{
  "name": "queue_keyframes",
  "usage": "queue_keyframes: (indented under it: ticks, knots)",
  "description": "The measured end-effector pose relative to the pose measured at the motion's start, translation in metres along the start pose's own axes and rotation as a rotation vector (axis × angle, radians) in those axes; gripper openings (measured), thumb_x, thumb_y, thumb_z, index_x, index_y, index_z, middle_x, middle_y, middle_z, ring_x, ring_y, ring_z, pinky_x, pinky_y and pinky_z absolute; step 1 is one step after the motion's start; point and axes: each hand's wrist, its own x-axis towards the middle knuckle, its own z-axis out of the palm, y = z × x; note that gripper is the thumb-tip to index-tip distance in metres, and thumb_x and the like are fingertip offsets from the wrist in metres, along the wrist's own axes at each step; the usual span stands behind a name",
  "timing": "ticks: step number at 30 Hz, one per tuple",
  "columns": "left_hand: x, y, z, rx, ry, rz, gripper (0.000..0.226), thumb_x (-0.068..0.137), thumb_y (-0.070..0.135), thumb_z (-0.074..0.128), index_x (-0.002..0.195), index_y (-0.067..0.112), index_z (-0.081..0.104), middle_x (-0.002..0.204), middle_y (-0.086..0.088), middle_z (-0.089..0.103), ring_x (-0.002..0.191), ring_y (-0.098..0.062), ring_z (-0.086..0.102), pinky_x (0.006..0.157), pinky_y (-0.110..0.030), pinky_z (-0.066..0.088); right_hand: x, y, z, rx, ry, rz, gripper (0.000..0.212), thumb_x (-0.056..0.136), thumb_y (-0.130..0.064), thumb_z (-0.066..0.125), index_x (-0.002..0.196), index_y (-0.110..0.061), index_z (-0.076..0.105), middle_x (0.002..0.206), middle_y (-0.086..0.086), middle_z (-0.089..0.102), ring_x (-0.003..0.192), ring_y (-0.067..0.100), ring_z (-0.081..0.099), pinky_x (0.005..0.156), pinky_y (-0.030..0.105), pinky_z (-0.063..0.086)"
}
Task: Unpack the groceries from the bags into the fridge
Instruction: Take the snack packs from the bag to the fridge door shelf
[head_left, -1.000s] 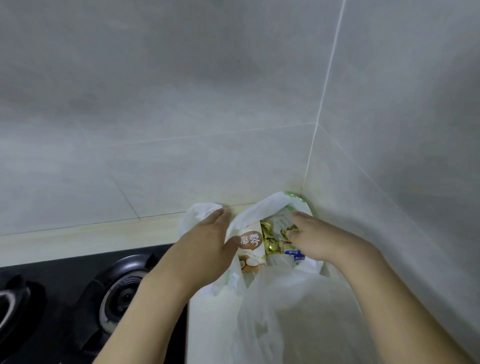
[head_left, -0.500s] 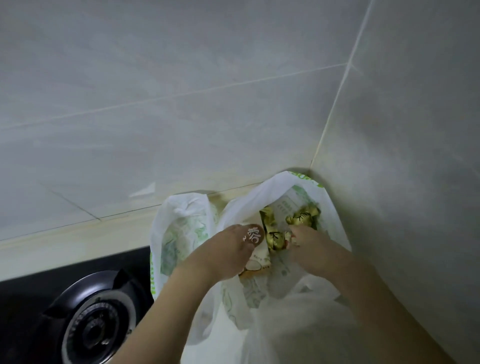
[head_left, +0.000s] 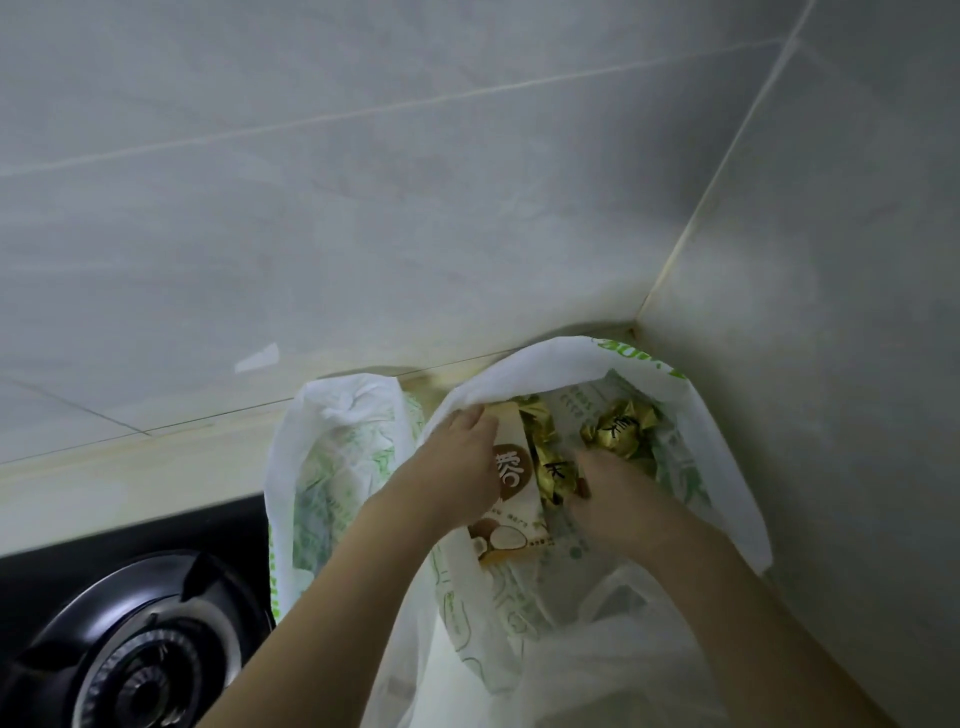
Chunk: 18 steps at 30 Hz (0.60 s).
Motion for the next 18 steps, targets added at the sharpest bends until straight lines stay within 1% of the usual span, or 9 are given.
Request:
queue_keyframes:
  ticks: [3, 5, 7, 8, 11, 12, 14, 16, 18]
  knots:
    - [0.012, -0.002, 0.001, 0.06, 0.019, 0.0, 0.064, 0.097, 0.01, 0.042, 0.156, 0.013, 0.016, 0.164, -0.006, 0.006, 0.151, -0.022, 0.002, 0.121, -0.035, 0.004, 0.004, 0.0, 0.006, -0.022, 0.027, -0.002, 0.029, 0.088, -0.027, 0.054, 0.115, -0.021, 0.053, 0.111, 0.0, 0.055, 0.105, 0.023, 0.055, 0.092, 0.041, 0.049]
    - [0.02, -0.003, 0.004, 0.089, 0.015, -0.003, 0.063, 0.096, 0.01, 0.043, 0.154, 0.012, 0.021, 0.162, -0.007, 0.016, 0.15, -0.024, 0.011, 0.121, -0.036, 0.009, 0.005, -0.002, 0.009, -0.044, 0.04, 0.012, 0.03, 0.089, -0.027, 0.055, 0.118, -0.019, 0.053, 0.114, 0.003, 0.052, 0.108, 0.024, 0.053, 0.093, 0.039, 0.048]
    - [0.027, -0.006, 0.007, 0.109, 0.027, 0.0, 0.061, 0.093, 0.01, 0.045, 0.151, 0.013, 0.029, 0.156, -0.008, 0.03, 0.145, -0.027, 0.023, 0.119, -0.038, 0.02, 0.008, -0.003, 0.013, -0.051, 0.053, 0.027, 0.032, 0.09, -0.025, 0.056, 0.12, -0.017, 0.052, 0.117, 0.005, 0.051, 0.109, 0.025, 0.052, 0.092, 0.037, 0.047]
    - [0.03, -0.007, 0.008, 0.114, 0.035, 0.002, 0.06, 0.091, 0.01, 0.045, 0.15, 0.013, 0.03, 0.154, -0.008, 0.034, 0.143, -0.027, 0.027, 0.119, -0.038, 0.023, 0.009, -0.004, 0.016, -0.051, 0.066, 0.032, 0.032, 0.09, -0.025, 0.057, 0.12, -0.016, 0.051, 0.118, 0.005, 0.051, 0.109, 0.025, 0.052, 0.091, 0.037, 0.047]
    - [0.036, -0.008, 0.01, 0.123, 0.024, -0.011, 0.063, 0.091, 0.01, 0.046, 0.151, 0.012, 0.027, 0.152, -0.008, 0.036, 0.142, -0.027, 0.029, 0.119, -0.038, 0.024, 0.014, -0.006, 0.022, -0.036, 0.114, 0.039, 0.037, 0.089, -0.025, 0.06, 0.123, -0.016, 0.049, 0.12, 0.004, 0.053, 0.111, 0.025, 0.053, 0.093, 0.037, 0.048]
    - [0.037, -0.009, 0.01, 0.131, 0.027, -0.016, 0.063, 0.09, 0.01, 0.047, 0.15, 0.011, 0.029, 0.15, -0.009, 0.039, 0.14, -0.027, 0.032, 0.117, -0.038, 0.026, 0.016, -0.006, 0.024, -0.034, 0.122, 0.038, 0.04, 0.089, -0.025, 0.061, 0.125, -0.017, 0.048, 0.121, 0.004, 0.053, 0.111, 0.025, 0.054, 0.093, 0.037, 0.048]
    - [0.037, -0.011, 0.01, 0.155, 0.057, -0.019, 0.057, 0.089, 0.01, 0.049, 0.145, 0.011, 0.036, 0.141, -0.009, 0.047, 0.131, -0.027, 0.041, 0.112, -0.036, 0.033, 0.02, -0.008, 0.028, -0.038, 0.134, 0.032, 0.041, 0.089, -0.026, 0.062, 0.125, -0.017, 0.045, 0.12, 0.005, 0.055, 0.108, 0.025, 0.056, 0.091, 0.038, 0.05]
    - [0.036, -0.012, 0.009, 0.174, 0.087, -0.017, 0.045, 0.09, 0.011, 0.048, 0.136, 0.011, 0.046, 0.129, -0.008, 0.052, 0.121, -0.025, 0.046, 0.103, -0.033, 0.038, 0.023, -0.009, 0.031, -0.057, 0.142, 0.028, 0.039, 0.089, -0.028, 0.061, 0.122, -0.017, 0.043, 0.116, 0.006, 0.057, 0.104, 0.025, 0.058, 0.087, 0.036, 0.051]
    - [0.034, -0.014, 0.006, 0.162, 0.1, -0.025, 0.034, 0.091, 0.011, 0.047, 0.124, 0.012, 0.054, 0.118, -0.005, 0.056, 0.109, -0.022, 0.051, 0.093, -0.03, 0.044, 0.027, -0.01, 0.034, -0.068, 0.149, 0.026, 0.041, 0.089, -0.029, 0.061, 0.123, -0.017, 0.042, 0.115, 0.006, 0.058, 0.104, 0.026, 0.059, 0.085, 0.035, 0.05]
